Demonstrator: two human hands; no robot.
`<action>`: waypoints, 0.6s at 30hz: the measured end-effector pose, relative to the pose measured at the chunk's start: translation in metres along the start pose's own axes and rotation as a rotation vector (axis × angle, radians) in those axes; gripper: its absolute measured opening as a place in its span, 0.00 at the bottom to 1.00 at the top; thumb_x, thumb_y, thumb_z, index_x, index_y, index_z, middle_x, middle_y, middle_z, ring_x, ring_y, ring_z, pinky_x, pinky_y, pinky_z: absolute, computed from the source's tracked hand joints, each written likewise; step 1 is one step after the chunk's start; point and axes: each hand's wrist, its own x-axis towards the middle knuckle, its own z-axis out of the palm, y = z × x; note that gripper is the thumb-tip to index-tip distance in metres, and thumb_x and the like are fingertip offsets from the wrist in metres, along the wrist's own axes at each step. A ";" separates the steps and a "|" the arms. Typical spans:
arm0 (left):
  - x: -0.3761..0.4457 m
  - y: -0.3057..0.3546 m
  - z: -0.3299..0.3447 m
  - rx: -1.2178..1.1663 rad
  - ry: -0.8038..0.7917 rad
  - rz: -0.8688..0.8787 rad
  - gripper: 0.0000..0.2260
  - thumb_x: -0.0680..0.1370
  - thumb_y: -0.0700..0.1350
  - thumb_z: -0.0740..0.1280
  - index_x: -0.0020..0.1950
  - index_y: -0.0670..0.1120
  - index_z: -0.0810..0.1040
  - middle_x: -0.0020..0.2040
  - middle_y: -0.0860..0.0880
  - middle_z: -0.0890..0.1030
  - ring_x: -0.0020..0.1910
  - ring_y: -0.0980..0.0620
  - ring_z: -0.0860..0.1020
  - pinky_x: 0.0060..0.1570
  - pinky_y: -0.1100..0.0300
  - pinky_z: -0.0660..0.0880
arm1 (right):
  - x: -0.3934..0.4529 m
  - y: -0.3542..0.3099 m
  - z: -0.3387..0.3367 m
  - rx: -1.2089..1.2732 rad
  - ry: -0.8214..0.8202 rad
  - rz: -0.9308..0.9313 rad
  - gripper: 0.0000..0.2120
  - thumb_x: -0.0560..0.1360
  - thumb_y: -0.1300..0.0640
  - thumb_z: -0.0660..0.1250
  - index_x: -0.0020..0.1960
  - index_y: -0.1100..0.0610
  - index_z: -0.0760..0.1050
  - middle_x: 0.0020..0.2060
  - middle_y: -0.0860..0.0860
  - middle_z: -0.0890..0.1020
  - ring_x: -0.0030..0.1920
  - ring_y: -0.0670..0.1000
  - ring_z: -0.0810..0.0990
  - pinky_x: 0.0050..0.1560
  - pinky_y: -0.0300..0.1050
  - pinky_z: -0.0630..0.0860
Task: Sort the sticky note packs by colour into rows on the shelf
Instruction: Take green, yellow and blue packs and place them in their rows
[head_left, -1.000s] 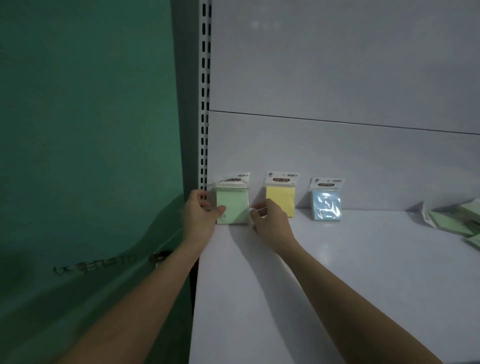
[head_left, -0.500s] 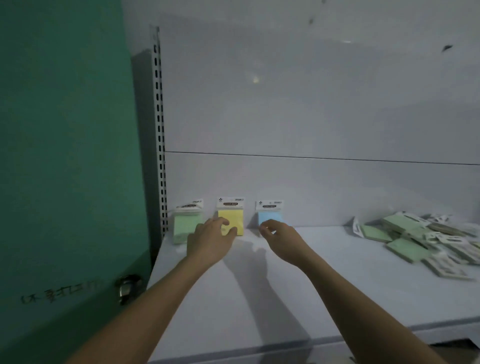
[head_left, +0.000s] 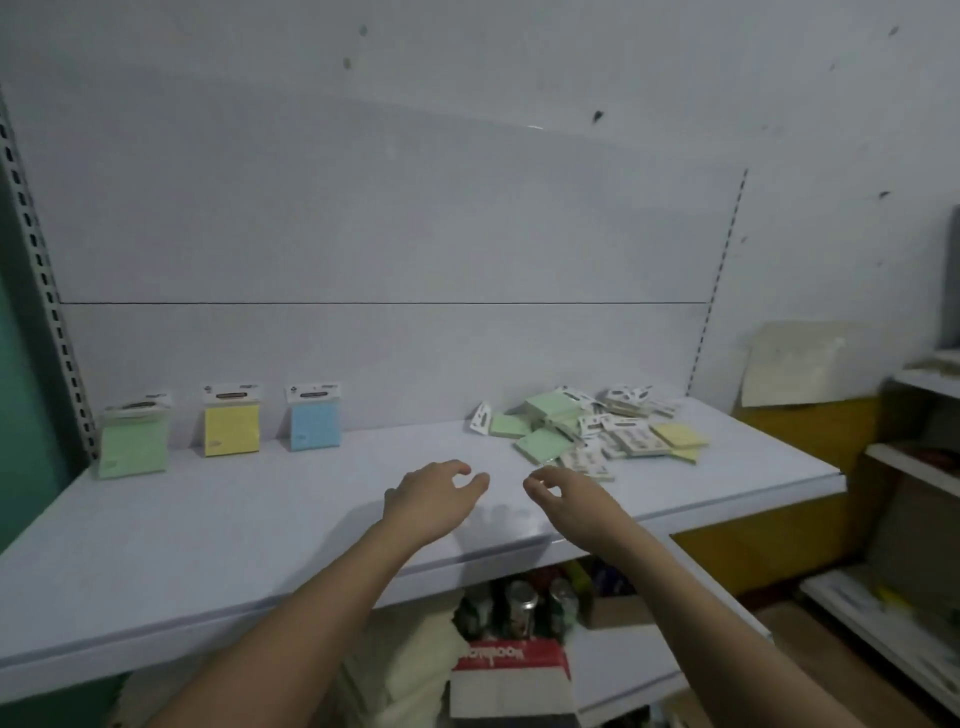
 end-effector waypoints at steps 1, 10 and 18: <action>0.002 0.014 0.008 0.002 -0.013 0.012 0.25 0.75 0.68 0.54 0.67 0.58 0.72 0.67 0.54 0.75 0.65 0.49 0.73 0.65 0.48 0.67 | -0.001 0.015 -0.008 0.003 0.007 0.006 0.23 0.78 0.37 0.53 0.66 0.47 0.72 0.64 0.47 0.77 0.60 0.49 0.76 0.59 0.50 0.73; 0.068 0.077 0.076 -0.055 -0.045 0.077 0.22 0.76 0.62 0.60 0.68 0.57 0.71 0.67 0.54 0.74 0.64 0.51 0.73 0.62 0.53 0.70 | 0.039 0.117 -0.037 0.055 0.061 0.069 0.23 0.78 0.39 0.55 0.67 0.49 0.72 0.64 0.48 0.76 0.61 0.49 0.75 0.60 0.48 0.73; 0.178 0.097 0.100 -0.260 0.090 0.059 0.17 0.76 0.49 0.67 0.64 0.47 0.75 0.62 0.50 0.77 0.58 0.50 0.75 0.54 0.60 0.70 | 0.124 0.167 -0.074 0.050 0.147 0.079 0.18 0.79 0.45 0.59 0.64 0.54 0.74 0.59 0.51 0.79 0.56 0.50 0.77 0.56 0.47 0.74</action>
